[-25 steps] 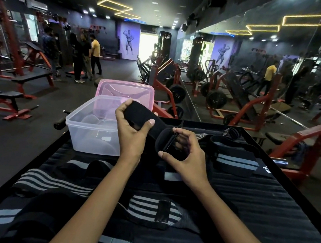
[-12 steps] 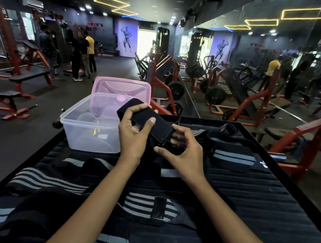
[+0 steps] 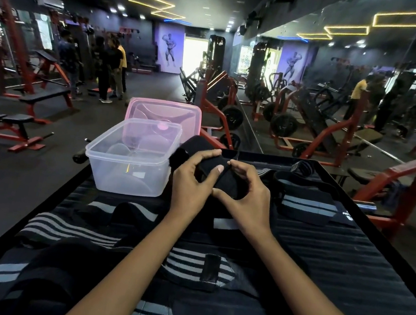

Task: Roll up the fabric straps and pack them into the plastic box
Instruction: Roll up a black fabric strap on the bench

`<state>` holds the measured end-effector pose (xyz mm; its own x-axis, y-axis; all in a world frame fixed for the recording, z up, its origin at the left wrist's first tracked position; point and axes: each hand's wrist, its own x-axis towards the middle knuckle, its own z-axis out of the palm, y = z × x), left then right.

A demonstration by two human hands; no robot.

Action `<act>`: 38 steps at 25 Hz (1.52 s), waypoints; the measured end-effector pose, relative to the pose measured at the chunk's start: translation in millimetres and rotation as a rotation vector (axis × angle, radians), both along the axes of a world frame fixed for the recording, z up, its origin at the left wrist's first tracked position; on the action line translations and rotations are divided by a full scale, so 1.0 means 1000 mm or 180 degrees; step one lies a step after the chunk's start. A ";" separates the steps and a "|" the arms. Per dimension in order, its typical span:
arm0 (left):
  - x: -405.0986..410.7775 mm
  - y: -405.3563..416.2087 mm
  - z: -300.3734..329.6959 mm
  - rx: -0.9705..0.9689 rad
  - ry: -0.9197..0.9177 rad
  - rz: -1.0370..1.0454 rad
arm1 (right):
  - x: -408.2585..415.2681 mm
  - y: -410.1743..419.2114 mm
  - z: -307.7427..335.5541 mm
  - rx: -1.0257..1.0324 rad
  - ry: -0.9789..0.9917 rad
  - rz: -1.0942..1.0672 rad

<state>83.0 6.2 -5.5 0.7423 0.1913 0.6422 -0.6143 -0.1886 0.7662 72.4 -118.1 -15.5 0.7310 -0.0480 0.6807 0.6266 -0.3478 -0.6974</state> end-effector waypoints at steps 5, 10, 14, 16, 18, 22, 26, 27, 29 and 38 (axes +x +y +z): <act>-0.002 0.001 -0.001 0.0274 0.0313 -0.0552 | 0.001 -0.009 0.007 0.0029 0.0236 0.0050; 0.004 0.007 -0.006 0.0284 0.0248 -0.0554 | 0.009 -0.031 0.017 0.0395 0.1011 0.0699; 0.003 0.006 -0.007 0.0204 0.0288 -0.0548 | 0.005 -0.043 0.031 0.1116 0.1382 0.1211; 0.004 0.006 -0.006 -0.0147 0.0347 -0.0579 | 0.002 -0.049 0.039 0.1228 0.1540 0.1528; 0.007 0.008 -0.007 -0.0380 0.0401 -0.0610 | -0.002 -0.056 0.046 0.1189 0.1702 0.1793; 0.012 0.012 -0.013 -0.0638 0.0591 -0.0456 | -0.004 -0.064 0.049 0.1229 0.1745 0.2229; 0.014 0.015 -0.014 -0.0673 0.0731 -0.0587 | -0.005 -0.073 0.051 0.1220 0.1840 0.3154; 0.015 0.016 -0.015 -0.0607 0.0723 -0.0648 | -0.006 -0.073 0.052 0.1270 0.1828 0.3324; 0.015 0.014 -0.016 -0.0443 0.0711 -0.0808 | -0.004 -0.069 0.051 0.1234 0.1656 0.3095; 0.005 -0.004 -0.021 0.0090 0.0725 -0.1416 | -0.005 -0.062 0.055 0.0998 0.0809 0.2637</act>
<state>88.1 2.5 -26.7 0.8700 -0.1908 0.4546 -0.4575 0.0311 0.8887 67.0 -180.0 39.3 0.7399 0.4023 0.5392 0.4061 0.3718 -0.8347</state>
